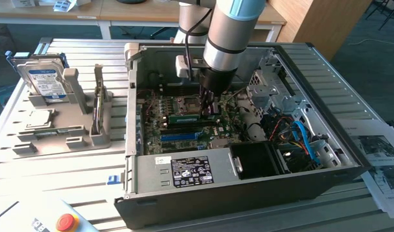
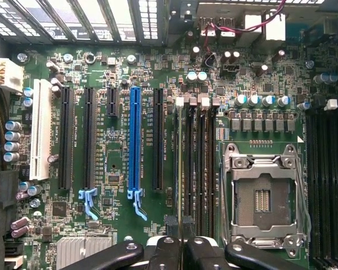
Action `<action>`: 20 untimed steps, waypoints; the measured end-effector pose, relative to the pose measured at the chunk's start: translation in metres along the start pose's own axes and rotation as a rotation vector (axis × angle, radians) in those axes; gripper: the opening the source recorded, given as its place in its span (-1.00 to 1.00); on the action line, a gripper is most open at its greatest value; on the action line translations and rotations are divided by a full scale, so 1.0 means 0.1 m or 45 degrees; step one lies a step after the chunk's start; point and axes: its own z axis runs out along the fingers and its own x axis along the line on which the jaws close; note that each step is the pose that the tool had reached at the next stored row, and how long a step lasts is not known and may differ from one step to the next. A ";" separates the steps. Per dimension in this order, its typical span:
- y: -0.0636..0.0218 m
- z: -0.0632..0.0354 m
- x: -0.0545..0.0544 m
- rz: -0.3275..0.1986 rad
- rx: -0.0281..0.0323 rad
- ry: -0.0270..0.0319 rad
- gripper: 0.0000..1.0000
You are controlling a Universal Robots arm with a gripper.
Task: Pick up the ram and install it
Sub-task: 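Insert the ram into the slot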
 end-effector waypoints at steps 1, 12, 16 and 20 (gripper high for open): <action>-0.001 0.000 0.00 0.000 0.0000 0.0001 -0.76; -0.018 0.001 0.00 0.000 0.0004 0.0000 -0.76; 0.004 0.002 0.00 -0.001 0.0025 -0.0001 -0.76; 0.031 0.004 0.00 -0.001 0.0059 -0.0001 -0.76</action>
